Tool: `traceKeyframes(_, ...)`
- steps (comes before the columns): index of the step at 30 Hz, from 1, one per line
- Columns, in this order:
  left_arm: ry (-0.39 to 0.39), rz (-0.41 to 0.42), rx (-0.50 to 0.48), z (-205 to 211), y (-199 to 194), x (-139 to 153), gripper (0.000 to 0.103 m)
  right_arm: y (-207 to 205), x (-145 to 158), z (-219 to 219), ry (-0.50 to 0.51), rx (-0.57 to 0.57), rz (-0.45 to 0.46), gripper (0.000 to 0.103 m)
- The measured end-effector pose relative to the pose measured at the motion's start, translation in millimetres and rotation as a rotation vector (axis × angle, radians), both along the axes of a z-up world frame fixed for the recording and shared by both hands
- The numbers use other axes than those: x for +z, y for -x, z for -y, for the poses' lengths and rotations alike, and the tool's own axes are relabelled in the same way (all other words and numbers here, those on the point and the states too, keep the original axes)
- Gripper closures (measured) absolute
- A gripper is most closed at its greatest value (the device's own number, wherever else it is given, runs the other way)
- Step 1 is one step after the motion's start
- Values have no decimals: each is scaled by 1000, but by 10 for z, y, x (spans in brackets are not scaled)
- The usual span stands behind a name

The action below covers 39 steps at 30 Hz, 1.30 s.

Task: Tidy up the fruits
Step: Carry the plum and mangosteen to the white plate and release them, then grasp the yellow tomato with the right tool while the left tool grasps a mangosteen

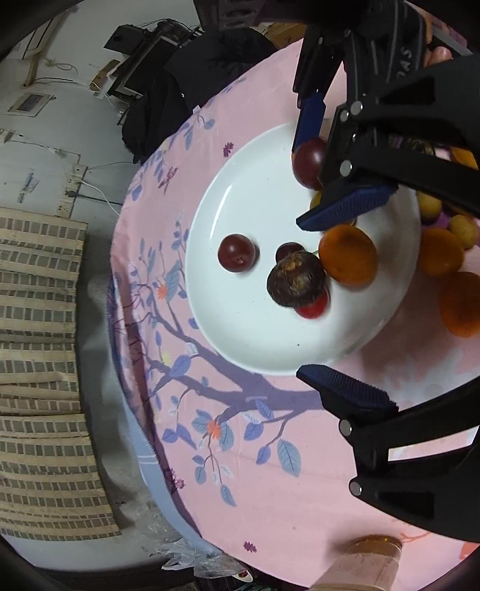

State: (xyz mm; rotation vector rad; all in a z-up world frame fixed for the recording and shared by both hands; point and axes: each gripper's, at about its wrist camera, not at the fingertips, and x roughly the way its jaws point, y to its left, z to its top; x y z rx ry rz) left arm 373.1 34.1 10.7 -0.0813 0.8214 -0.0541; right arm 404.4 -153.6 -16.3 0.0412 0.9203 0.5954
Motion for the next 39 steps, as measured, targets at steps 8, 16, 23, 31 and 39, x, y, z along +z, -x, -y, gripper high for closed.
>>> traceKeyframes(8, -20, -8, 18, 11, 820, -66, 23, 671, 147, 136, 30, 177, 75, 50)
traceKeyframes(16, -35, -60, -68, 355, 1506, -400, 29, 1124, 31, 294, 72, 415, 85, 53)
traceKeyframes(23, -18, -92, -49, 516, 1504, -558, 41, 1239, -132, 202, 140, 478, 80, 61)
traceKeyframes(31, 27, -112, -72, 581, 1417, -586, 50, 1160, -360, 145, 216, 456, 73, 65)
traceKeyframes(39, 67, -131, -128, 645, 1376, -632, 67, 1128, -271, 246, 180, 416, 59, 66)
